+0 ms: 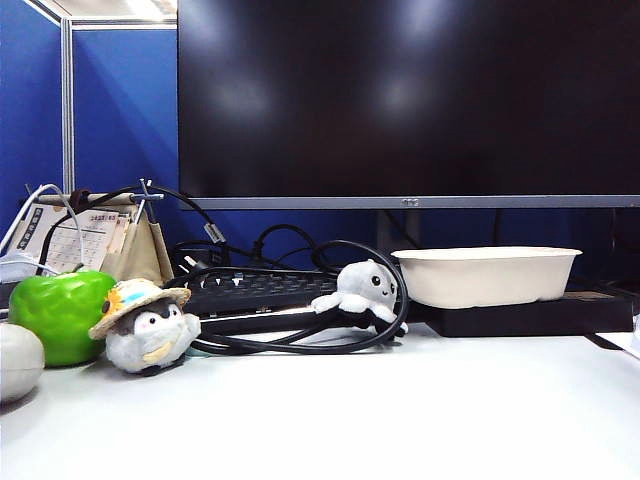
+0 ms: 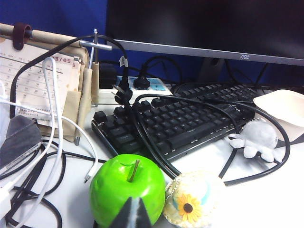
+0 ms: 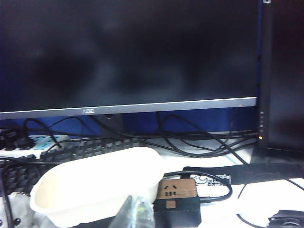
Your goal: Identity fluffy octopus among items on the table, put them into the paper lunch box.
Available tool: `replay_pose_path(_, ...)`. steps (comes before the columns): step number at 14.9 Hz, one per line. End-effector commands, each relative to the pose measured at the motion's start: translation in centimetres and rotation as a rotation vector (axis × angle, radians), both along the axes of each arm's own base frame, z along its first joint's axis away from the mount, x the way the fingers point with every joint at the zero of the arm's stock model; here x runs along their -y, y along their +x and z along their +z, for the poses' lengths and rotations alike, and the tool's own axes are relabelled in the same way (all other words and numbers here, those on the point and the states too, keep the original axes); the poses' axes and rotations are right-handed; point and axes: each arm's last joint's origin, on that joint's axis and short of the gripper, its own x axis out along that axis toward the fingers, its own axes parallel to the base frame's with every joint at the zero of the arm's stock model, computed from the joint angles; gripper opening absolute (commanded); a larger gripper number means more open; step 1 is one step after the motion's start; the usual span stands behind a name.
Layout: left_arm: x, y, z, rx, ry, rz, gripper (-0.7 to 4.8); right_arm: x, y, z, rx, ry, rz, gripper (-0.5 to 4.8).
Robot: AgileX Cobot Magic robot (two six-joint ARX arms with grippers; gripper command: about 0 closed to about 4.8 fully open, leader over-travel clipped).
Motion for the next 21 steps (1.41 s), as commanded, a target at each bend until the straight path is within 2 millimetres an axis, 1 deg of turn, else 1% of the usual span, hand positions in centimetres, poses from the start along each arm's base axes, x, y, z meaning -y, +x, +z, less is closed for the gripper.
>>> replay_pose_path(1,0.0,0.0,0.2,0.016,0.001,-0.001,-0.03,0.0,-0.1,0.4,0.022,0.004,0.010,-0.01)
replay_pose_path(6,0.0,0.0,0.4,0.038,0.002,-0.001,-0.03,-0.1,-0.1,0.2,0.006,0.002,0.019,-0.01)
replay_pose_path(10,0.0,-0.1,1.2,0.125,-0.004,-0.009,-0.03,-0.1,0.0,0.0,-0.012,0.001,0.023,-0.01)
replay_pose_path(12,0.0,-0.1,1.7,0.162,-0.042,-0.011,-0.03,-0.1,0.0,0.0,-0.013,0.000,0.032,-0.01)
replay_pose_path(13,0.0,-0.2,2.0,0.182,-0.057,-0.012,-0.03,-0.2,-0.1,0.0,-0.012,-0.002,0.052,-0.01)
replay_pose_path(14,0.0,-0.3,2.7,0.242,-0.102,-0.018,-0.03,-0.3,-0.1,0.0,-0.010,0.006,0.115,-0.01)
replay_pose_path(16,0.0,-0.5,3.5,0.299,-0.155,-0.029,-0.02,-0.4,-0.1,0.2,0.000,0.056,0.152,-0.01)
replay_pose_path(18,0.0,-0.6,3.7,0.303,-0.188,-0.036,-0.01,-0.5,-0.2,0.5,0.026,0.051,0.182,-0.01)
replay_pose_path(19,0.0,-0.7,4.0,0.297,-0.218,-0.041,0.04,-0.6,-0.4,1.0,0.065,0.045,0.225,0.00)
replay_pose_path(21,0.0,-1.0,5.1,0.327,-0.244,-0.043,0.09,-0.6,-0.6,1.8,0.106,0.085,0.254,0.00)
